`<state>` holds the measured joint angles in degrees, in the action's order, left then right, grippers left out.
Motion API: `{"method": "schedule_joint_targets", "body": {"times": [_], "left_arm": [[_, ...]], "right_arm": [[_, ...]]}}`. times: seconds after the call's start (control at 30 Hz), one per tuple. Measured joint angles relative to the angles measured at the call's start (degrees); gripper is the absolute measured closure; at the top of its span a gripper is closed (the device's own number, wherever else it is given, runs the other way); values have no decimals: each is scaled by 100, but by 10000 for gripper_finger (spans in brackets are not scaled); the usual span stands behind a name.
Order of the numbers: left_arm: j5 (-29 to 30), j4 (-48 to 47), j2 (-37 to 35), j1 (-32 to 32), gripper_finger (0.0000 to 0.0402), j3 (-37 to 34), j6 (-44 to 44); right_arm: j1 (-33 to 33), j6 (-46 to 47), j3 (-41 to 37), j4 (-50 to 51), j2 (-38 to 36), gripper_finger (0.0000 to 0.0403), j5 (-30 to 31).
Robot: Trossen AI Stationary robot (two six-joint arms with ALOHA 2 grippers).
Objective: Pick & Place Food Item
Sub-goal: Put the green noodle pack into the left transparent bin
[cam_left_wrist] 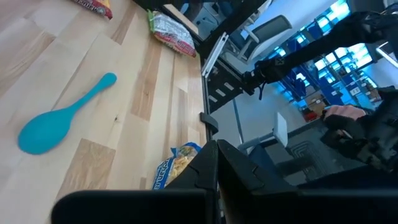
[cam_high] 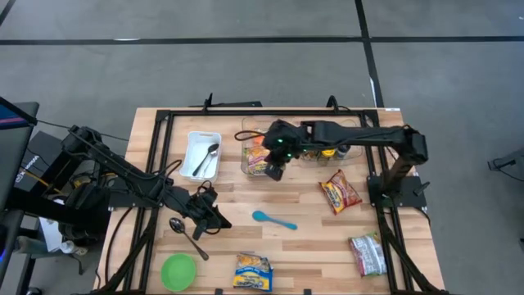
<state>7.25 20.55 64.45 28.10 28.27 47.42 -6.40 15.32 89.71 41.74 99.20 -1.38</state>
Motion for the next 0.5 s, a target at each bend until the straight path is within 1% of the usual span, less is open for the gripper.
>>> {"method": "schedule_joint_targets", "body": {"times": [0.27,0.43,0.5], "left_arm": [[0,108,0,0,402,0,0],[0,218,0,0,402,0,0],[-1,262,0,0,402,2,0]], "right_arm": [[602,82,2,179,-744,403,6],[940,69,2,634,-1067,403,-7],[1043,300,0,817,-1149,403,19]]}}
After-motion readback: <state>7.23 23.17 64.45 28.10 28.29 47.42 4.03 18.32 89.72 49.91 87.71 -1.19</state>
